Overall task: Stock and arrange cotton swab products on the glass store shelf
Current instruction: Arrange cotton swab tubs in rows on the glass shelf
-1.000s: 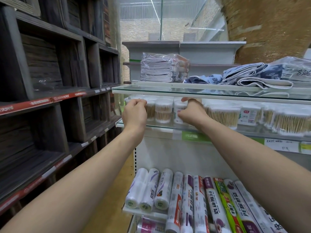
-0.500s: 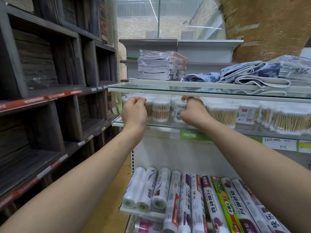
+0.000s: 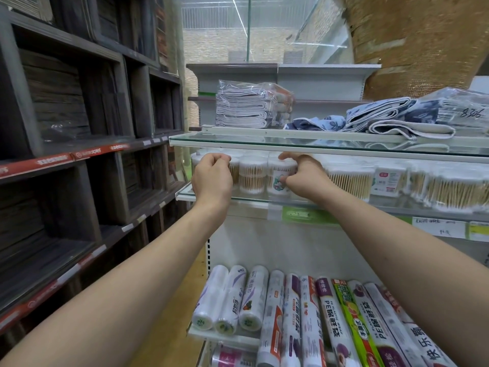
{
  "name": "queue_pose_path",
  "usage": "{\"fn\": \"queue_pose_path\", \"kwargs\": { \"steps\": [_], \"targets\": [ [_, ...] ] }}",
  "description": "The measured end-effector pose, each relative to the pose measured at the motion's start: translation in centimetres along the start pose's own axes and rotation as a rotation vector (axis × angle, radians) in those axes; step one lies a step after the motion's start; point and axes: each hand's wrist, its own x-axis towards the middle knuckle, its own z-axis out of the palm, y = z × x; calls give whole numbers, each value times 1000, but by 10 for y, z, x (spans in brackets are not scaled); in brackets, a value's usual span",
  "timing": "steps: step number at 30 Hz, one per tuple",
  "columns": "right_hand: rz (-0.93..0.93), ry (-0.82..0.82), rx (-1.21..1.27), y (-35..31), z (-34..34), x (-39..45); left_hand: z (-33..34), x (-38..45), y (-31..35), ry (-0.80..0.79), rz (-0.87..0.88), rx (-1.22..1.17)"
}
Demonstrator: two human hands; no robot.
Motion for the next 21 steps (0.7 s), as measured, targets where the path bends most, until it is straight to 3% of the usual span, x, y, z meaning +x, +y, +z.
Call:
{"fn": "queue_pose_path", "kwargs": {
  "steps": [21],
  "targets": [
    [-8, 40, -16, -2, 3, -11, -7, -5, -1, 10, 7, -4]
  ]
}}
